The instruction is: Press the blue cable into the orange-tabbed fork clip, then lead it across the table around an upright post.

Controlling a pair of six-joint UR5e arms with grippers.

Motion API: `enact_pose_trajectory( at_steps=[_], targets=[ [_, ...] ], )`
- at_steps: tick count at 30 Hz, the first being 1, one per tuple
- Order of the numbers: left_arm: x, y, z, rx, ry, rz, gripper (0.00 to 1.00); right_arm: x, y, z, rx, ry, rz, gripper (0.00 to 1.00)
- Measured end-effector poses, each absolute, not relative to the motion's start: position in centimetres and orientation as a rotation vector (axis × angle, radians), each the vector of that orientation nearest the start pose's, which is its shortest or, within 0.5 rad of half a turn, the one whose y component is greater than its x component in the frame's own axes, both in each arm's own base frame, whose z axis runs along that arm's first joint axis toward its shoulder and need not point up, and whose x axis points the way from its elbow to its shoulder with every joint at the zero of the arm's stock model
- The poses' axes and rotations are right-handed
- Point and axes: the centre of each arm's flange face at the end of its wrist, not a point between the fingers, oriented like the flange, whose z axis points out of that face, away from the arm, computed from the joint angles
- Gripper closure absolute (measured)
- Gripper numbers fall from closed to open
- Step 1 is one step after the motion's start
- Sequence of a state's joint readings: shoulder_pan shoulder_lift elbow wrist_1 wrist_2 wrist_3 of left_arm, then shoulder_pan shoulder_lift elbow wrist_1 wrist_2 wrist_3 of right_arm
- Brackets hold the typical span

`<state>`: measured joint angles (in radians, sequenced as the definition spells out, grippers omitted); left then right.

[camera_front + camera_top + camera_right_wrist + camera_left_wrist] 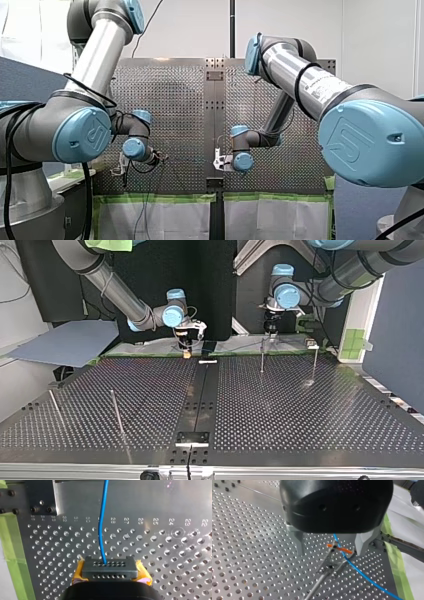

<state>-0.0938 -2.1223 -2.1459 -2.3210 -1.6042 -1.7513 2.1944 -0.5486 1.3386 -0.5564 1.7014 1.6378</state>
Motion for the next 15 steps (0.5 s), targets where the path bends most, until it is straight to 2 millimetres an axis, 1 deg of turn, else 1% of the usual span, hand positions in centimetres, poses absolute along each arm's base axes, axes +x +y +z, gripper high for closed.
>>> enact_pose_trajectory(
  at_steps=[4, 15],
  targets=[
    [44.25, -17.07, 4.19, -0.111, 1.872, -0.141, 0.00, 51.36, -50.76, -1.42, 1.757, -1.096, 1.426, 1.00],
    [44.44, -17.02, 4.20, -0.115, 1.857, -0.133, 0.00, 51.40, -50.75, -1.51, 1.766, -1.092, 1.434, 1.00]
  ],
)
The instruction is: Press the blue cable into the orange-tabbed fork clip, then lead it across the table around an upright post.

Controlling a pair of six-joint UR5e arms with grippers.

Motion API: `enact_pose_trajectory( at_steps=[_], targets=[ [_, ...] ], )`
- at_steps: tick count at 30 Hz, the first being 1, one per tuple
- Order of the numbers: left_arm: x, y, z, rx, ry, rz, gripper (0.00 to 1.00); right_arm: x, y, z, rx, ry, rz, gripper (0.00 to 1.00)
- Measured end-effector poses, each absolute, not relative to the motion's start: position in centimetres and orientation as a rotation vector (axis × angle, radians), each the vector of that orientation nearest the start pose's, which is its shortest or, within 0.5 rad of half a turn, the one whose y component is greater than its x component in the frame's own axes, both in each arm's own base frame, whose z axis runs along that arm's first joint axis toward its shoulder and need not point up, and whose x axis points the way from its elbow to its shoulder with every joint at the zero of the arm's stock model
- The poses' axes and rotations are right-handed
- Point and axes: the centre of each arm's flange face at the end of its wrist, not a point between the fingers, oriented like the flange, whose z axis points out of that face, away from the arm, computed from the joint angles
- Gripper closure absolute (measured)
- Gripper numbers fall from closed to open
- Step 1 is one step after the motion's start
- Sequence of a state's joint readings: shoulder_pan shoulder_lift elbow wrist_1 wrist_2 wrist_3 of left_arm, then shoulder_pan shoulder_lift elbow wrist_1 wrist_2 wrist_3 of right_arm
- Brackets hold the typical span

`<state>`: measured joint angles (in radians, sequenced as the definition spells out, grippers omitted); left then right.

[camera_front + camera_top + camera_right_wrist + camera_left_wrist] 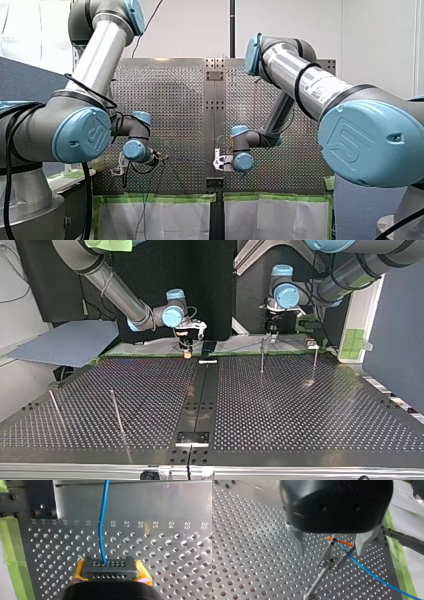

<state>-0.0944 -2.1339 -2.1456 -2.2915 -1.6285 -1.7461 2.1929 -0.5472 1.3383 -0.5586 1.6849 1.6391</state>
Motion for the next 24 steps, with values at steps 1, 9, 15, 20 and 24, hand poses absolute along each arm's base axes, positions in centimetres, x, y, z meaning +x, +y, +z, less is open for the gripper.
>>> enact_pose_trajectory(
  at_steps=[1, 9, 15, 20, 24],
  targets=[
    [44.4, -17.0, 4.2, -0.115, 1.857, -0.134, 0.00, 51.4, -50.8, -1.5, 1.766, -1.092, 1.434, 1.00],
    [43.8, -17.5, 2.3, -0.094, 1.889, -0.129, 0.00, 51.4, -50.8, -1.6, 1.767, -1.090, 1.434, 1.00],
    [44.1, -17.8, 1.5, -0.076, 1.861, -0.124, 0.00, 51.4, -50.8, -1.7, 1.770, -1.088, 1.433, 1.00],
    [44.3, -18.0, 1.6, -0.064, 1.832, -0.106, 0.00, 51.4, -50.8, -1.7, 1.771, -1.087, 1.433, 1.00],
    [44.3, -18.1, 1.6, -0.062, 1.823, -0.092, 0.00, 51.3, -50.8, -1.7, 1.773, -1.087, 1.432, 1.00]
  ],
)
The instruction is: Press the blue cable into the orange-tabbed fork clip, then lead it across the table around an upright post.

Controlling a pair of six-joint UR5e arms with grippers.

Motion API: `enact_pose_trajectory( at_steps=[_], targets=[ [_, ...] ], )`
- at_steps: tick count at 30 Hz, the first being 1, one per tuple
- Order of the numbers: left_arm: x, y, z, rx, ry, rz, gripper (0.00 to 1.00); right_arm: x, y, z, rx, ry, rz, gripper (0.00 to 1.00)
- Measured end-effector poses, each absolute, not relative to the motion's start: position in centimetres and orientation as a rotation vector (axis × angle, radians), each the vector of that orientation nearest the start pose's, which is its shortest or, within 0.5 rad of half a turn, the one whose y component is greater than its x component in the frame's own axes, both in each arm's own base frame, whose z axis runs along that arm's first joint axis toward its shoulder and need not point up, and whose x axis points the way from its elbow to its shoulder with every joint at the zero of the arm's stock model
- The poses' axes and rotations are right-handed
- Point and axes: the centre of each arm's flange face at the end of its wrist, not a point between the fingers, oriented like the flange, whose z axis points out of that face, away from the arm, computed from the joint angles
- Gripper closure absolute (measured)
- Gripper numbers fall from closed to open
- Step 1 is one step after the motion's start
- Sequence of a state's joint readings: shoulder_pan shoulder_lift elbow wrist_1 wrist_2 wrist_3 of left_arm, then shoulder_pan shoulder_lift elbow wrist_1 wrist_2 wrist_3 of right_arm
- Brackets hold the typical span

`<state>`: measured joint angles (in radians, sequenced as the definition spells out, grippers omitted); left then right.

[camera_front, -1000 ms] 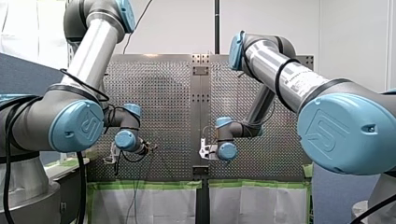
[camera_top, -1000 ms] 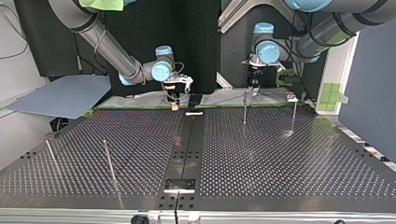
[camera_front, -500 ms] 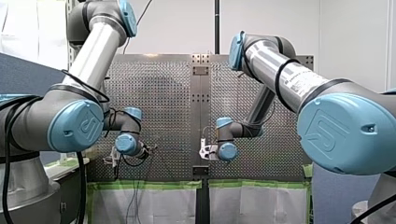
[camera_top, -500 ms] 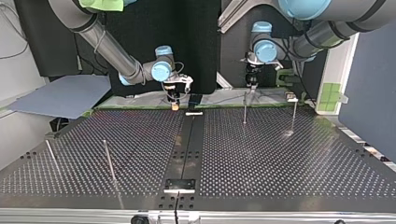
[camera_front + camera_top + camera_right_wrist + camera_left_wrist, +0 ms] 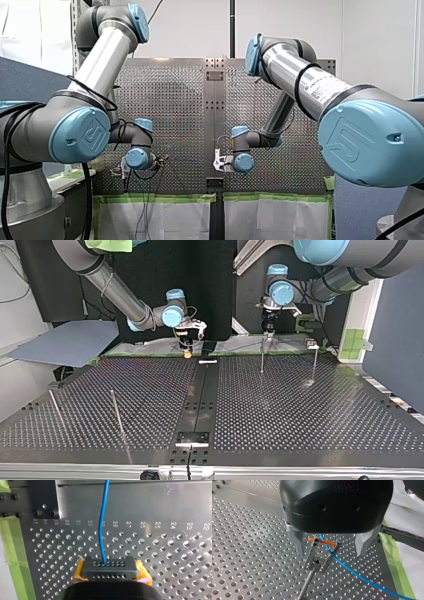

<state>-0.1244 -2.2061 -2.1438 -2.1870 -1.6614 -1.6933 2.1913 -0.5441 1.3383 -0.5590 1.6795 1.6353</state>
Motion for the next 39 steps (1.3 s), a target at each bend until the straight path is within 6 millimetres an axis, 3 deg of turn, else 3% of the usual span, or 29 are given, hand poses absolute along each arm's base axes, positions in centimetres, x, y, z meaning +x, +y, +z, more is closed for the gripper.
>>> enact_pose_trajectory(
  at_steps=[39],
  targets=[
    [43.5, -19.5, 1.5, -0.031, 1.841, -0.108, 0.00, 51.3, -50.7, -2.3, 1.778, -1.090, 1.431, 1.00]
  ],
)
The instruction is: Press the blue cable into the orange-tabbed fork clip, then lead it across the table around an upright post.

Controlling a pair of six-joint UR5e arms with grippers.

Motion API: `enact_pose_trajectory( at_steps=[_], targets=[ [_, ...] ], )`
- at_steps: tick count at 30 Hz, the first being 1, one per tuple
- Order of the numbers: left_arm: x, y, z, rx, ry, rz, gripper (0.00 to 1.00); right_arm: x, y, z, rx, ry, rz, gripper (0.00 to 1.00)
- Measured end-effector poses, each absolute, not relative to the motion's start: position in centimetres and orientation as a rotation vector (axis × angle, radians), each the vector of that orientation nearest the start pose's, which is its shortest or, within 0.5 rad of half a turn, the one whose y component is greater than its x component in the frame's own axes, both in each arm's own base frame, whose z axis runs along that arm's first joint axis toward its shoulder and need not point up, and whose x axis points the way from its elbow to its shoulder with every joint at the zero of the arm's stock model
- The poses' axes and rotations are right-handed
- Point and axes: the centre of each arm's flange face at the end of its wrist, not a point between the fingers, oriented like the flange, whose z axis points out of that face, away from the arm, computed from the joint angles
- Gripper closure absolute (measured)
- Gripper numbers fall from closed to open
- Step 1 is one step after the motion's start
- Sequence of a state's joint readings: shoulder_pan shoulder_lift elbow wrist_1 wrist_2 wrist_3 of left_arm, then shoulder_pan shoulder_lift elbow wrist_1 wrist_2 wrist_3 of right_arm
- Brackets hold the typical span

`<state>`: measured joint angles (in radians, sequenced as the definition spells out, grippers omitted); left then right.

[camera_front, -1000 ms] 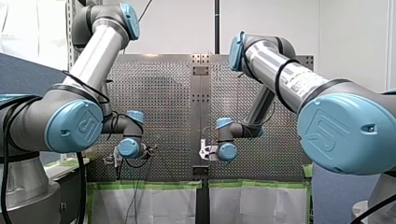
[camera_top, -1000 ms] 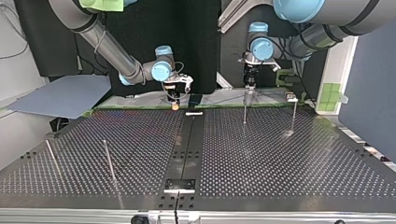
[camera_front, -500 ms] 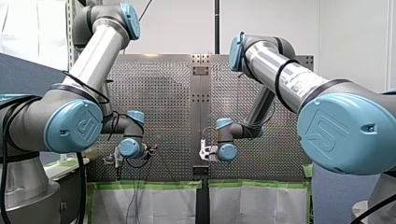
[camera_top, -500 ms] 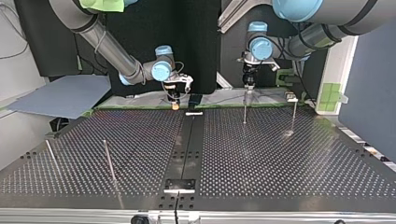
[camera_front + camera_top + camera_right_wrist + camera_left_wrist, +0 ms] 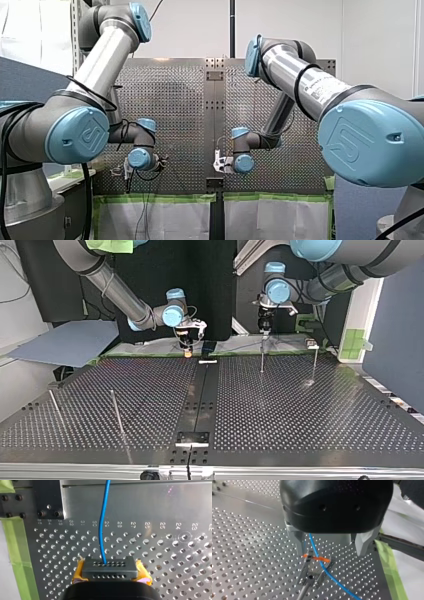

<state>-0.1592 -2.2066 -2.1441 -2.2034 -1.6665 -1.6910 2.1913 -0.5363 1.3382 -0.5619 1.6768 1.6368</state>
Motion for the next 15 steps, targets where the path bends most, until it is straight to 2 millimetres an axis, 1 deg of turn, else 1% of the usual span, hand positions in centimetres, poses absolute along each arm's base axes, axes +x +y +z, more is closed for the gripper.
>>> enact_pose_trajectory(
  at_steps=[10, 15],
  targets=[
    [42.5, -20.8, 1.3, 0.072, 1.868, -0.062, 0.00, 51.3, -50.6, -2.4, 1.781, -1.089, 1.428, 1.00],
    [42.4, -21.1, 1.4, 0.080, 1.862, -0.037, 0.00, 51.3, -50.6, -2.4, 1.780, -1.089, 1.429, 1.00]
  ],
)
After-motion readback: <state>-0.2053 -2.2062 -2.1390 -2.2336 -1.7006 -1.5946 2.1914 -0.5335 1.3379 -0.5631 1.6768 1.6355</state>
